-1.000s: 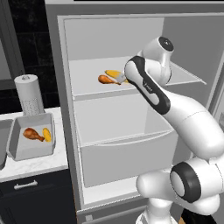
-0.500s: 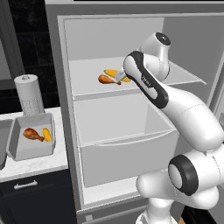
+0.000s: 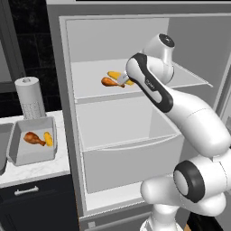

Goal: Place one corn and one chicken drumstick in each tupperware on the nearby counter, to pack two identical lunches.

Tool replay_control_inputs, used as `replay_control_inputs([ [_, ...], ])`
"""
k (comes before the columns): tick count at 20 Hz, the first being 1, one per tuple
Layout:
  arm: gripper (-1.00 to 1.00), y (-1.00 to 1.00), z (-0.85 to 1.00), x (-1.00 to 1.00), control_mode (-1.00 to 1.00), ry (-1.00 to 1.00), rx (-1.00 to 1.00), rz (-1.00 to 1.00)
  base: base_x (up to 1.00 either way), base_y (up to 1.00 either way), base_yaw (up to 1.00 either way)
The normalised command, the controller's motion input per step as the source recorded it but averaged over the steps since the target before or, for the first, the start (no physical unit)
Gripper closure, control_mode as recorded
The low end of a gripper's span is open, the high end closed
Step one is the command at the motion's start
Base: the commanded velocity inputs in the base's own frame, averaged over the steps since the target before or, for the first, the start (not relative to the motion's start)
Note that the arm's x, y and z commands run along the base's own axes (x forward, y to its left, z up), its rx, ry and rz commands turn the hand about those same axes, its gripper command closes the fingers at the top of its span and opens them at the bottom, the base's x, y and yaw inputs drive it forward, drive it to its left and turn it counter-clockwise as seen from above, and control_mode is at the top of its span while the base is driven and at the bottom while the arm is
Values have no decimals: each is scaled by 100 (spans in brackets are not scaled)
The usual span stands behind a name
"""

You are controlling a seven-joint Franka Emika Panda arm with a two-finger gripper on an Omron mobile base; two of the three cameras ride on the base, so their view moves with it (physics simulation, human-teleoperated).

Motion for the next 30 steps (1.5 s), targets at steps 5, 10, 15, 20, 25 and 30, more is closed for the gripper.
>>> replay_control_inputs([
  [5, 100, 5, -7, 0, -100, 9, 0, 0, 0, 0, 0],
  [10, 100, -23, -1, -31, -100, 0, 0, -3, 0, 0, 0],
  [15, 100, -59, 20, -64, -100, -1, 0, -8, 0, 0, 0],
  [20, 100, -49, 5, -99, -100, 0, 0, -8, 0, 0, 0],
  [25, 100, -10, 0, -89, -100, -1, 0, -14, 0, 0, 0],
  [30, 100, 0, -2, -100, -100, 3, 0, -22, 0, 0, 0],
])
